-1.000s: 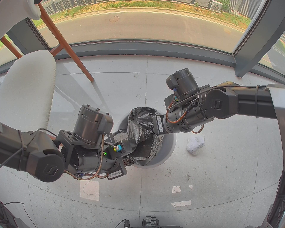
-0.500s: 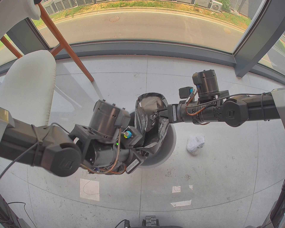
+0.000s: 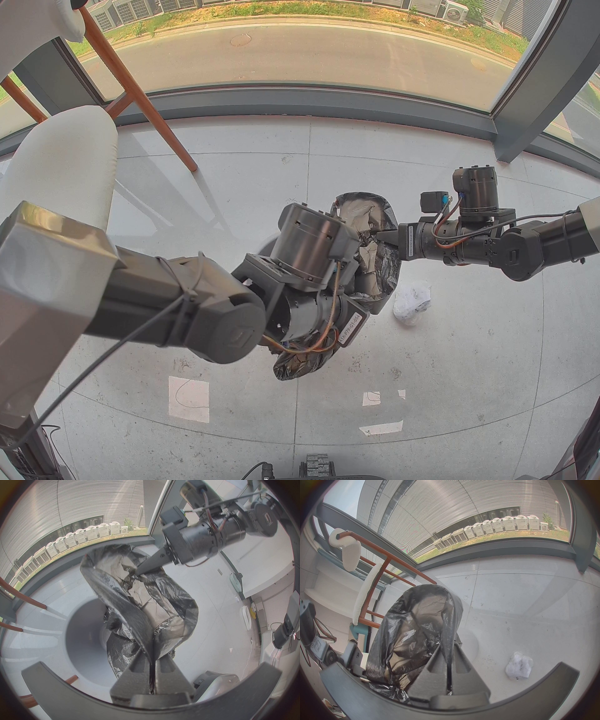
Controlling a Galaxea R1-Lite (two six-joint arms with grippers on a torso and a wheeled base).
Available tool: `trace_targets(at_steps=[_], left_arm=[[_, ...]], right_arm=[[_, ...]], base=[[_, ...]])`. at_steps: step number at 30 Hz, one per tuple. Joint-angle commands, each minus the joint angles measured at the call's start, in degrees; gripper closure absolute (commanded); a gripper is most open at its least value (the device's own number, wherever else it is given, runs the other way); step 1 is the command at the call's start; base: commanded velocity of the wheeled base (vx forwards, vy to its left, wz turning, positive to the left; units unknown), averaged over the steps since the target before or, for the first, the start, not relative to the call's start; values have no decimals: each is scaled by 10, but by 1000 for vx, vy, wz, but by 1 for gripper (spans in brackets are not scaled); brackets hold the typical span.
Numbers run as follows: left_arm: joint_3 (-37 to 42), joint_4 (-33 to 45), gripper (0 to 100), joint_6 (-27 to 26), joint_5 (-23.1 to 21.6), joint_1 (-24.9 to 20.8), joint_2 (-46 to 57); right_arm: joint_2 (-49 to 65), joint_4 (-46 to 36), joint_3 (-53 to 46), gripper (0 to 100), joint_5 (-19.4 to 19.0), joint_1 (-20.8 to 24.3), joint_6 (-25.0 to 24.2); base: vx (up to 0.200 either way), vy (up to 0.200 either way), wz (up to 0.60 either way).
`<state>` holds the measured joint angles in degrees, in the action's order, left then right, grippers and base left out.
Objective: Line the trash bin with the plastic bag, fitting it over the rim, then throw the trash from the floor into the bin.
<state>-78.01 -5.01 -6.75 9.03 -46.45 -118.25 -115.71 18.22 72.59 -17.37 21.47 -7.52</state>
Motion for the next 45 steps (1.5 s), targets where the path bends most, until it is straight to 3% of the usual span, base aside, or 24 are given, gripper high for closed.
trace_targets(at_steps=[1,5,6,11,30,31,38,45], left_arm=[[6,4,0,1,1,-6,-14],[3,31,0,18,0,-8,-10],[0,34,0,58,0,-17,-10],[-26,34,0,131,3,-17,-15],[-43,30,0,152,3,15,-44],[-43,31,100,152,3,17,-45],[-39,33,100,150,3,45,-42],[-56,35,100,148,0,87,-22]], right_arm=[[1,2,-11,100,0,-5,0],[2,3,-18,100,0,-12,1],[2,2,-20,100,0,-14,1],[3,3,-37,100,0,-20,10],[2,28,-54,100,0,-20,14],[3,28,-54,100,0,-20,14],[8,29,-49,100,-1,-27,14],[3,88,-47,100,-28,-36,15]], base=[[0,0,0],[0,0,0],[0,0,0],[0,0,0],[0,0,0],[0,0,0],[0,0,0],[0,0,0]])
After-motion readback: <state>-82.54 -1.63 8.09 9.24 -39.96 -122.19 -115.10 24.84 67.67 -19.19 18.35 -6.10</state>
